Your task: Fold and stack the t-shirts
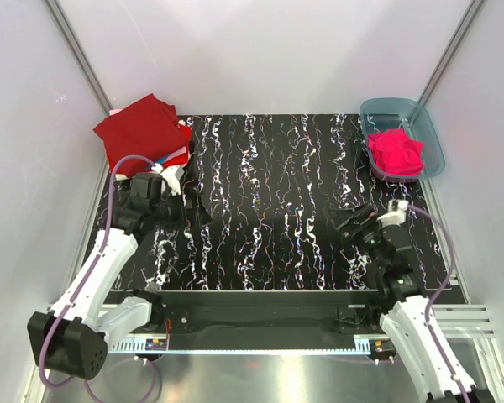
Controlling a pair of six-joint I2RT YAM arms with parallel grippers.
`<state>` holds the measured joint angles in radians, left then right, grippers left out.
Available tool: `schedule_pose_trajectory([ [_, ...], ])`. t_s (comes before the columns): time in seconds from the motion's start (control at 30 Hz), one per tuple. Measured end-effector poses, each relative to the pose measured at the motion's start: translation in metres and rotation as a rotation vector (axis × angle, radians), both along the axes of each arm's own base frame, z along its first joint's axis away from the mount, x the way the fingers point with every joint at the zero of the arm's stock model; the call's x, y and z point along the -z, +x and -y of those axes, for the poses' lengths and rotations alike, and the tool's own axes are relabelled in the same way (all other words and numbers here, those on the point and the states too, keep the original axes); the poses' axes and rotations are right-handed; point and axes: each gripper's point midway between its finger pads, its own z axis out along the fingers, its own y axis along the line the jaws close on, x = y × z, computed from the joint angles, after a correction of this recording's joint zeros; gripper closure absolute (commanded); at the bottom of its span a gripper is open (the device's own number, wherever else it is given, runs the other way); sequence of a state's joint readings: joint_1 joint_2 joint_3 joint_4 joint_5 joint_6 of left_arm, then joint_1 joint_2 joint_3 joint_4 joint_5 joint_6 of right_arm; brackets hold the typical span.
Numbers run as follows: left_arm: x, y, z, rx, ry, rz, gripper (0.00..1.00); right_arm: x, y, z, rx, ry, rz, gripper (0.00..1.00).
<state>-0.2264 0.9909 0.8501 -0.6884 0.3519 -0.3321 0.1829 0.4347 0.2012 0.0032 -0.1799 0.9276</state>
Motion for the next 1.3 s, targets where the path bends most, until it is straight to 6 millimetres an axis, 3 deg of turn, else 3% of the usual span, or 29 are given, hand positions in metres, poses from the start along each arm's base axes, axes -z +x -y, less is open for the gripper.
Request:
schedule_pose_trajectory([
  [0.07,0.002,0.0,0.0,-0.002,0.006,-0.007,0.01,-0.03,0.005,0.013,0.059,-0.057,0.055,0.0],
  [0.23,0.004,0.0,-0.002,-0.007,0.017,-0.01,0.01,-0.147,0.034,0.053,0.257,-0.229,0.154,0.0],
  [0.3,0.003,0.0,-0.002,-0.009,0.02,-0.009,0.01,-0.19,0.066,0.068,0.313,-0.303,0.139,0.0],
  [0.4,0.003,-0.001,-0.003,-0.011,0.022,-0.005,0.01,-0.214,0.119,0.102,0.394,-0.372,0.074,0.0],
  [0.5,0.0,-0.002,-0.004,-0.014,0.022,0.008,0.01,-0.182,0.162,0.154,0.483,-0.414,-0.107,0.0],
  [0.6,-0.004,-0.002,-0.004,-0.014,0.019,0.024,0.01,-0.139,0.193,0.187,0.514,-0.433,-0.283,0.0],
  [0.63,-0.005,-0.002,-0.004,-0.015,0.018,0.026,0.01,-0.124,0.203,0.194,0.509,-0.442,-0.345,0.01],
  [0.77,-0.005,-0.003,-0.004,-0.014,0.018,0.026,0.01,-0.099,0.245,0.215,0.493,-0.476,-0.463,0.03],
  [0.87,-0.005,-0.003,-0.004,-0.014,0.018,0.027,0.01,-0.078,0.265,0.233,0.481,-0.465,-0.516,0.13],
  [1.1,-0.005,-0.003,-0.004,-0.013,0.017,0.027,0.01,0.005,0.278,0.295,0.485,-0.389,-0.724,0.17],
  [1.2,-0.004,-0.002,-0.004,-0.013,0.018,0.025,0.01,0.04,0.273,0.3,0.466,-0.374,-0.813,0.19],
  [1.3,-0.004,-0.002,-0.004,-0.013,0.018,0.025,0.01,0.056,0.271,0.296,0.439,-0.364,-0.857,0.23],
])
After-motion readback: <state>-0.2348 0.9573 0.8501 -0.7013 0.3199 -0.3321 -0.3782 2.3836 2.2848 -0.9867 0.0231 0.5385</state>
